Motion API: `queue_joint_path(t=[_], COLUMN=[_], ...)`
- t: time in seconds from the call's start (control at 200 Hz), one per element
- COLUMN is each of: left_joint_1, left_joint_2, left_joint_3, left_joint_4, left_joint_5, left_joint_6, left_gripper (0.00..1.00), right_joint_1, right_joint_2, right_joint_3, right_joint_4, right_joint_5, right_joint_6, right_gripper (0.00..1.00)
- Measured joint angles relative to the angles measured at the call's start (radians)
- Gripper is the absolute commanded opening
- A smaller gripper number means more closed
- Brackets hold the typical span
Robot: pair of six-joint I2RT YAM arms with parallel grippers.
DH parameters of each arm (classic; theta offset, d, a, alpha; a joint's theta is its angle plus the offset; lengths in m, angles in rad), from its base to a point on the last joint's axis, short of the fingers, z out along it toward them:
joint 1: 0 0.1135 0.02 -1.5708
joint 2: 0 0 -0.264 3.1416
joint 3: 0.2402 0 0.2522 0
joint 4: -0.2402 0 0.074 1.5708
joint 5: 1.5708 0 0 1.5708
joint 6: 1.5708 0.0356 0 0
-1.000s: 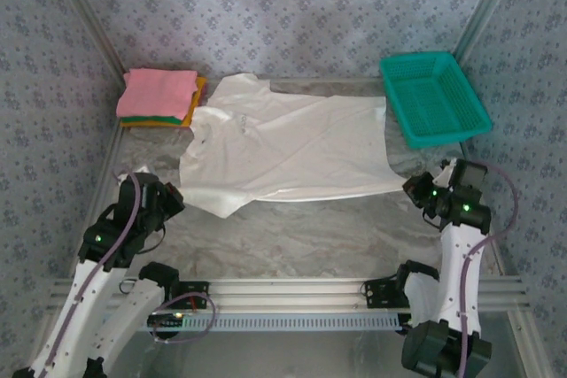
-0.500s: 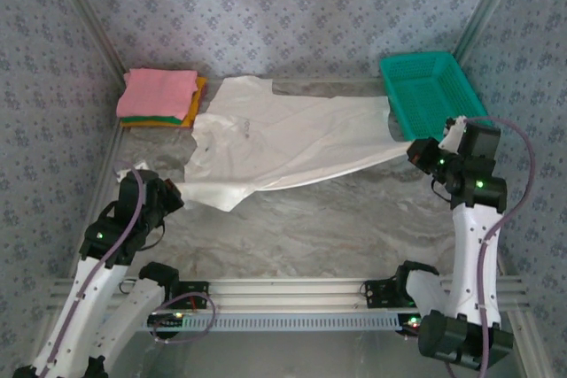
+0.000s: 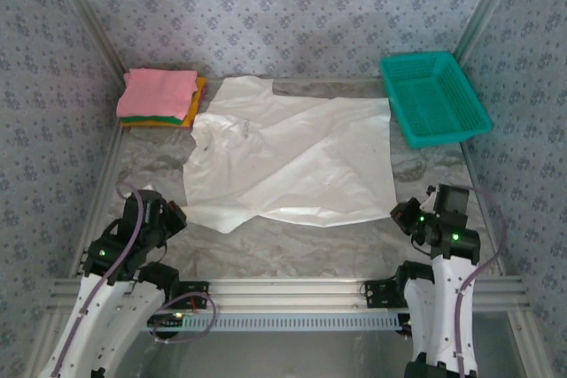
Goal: Fold and stack the t-shirts
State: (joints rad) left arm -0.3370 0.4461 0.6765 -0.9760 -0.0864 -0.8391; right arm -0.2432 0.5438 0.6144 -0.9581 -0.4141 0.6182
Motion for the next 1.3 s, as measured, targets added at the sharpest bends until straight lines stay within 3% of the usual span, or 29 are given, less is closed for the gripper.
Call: queue_joint_path(t=[0.46,0.735,1.019,1.299], left_joint_1=[0.028,0.076,0.136,0.159], left_joint_2=[0.223,0.42,0.598,0.735], left_joint_3=[0.15,0.211,0.3,0.444], left_joint_4=[0.074,0.181,0.27,0.31], left_joint_5=[-0.031,0.042,0.102,0.132], left_joint_6=[0.097,0.223,0.371,0.517], left_gripper=[0.0,0.0,0.0,0.0], right_joint_1=[-0.011,0.004,0.021,0.105], right_joint_2=[0.011,0.297,0.491,0.622], right_joint_3=[-0.06,-0.01,0.124,0.261], right_joint_4=[-0.044,0.096,0.18,0.193], right_joint_5=[0.133,0.119,0.166,0.211], right_joint_6=[0.146,0.081,-0.037,-0.117], right_gripper=[0.0,0.0,0.0,0.0])
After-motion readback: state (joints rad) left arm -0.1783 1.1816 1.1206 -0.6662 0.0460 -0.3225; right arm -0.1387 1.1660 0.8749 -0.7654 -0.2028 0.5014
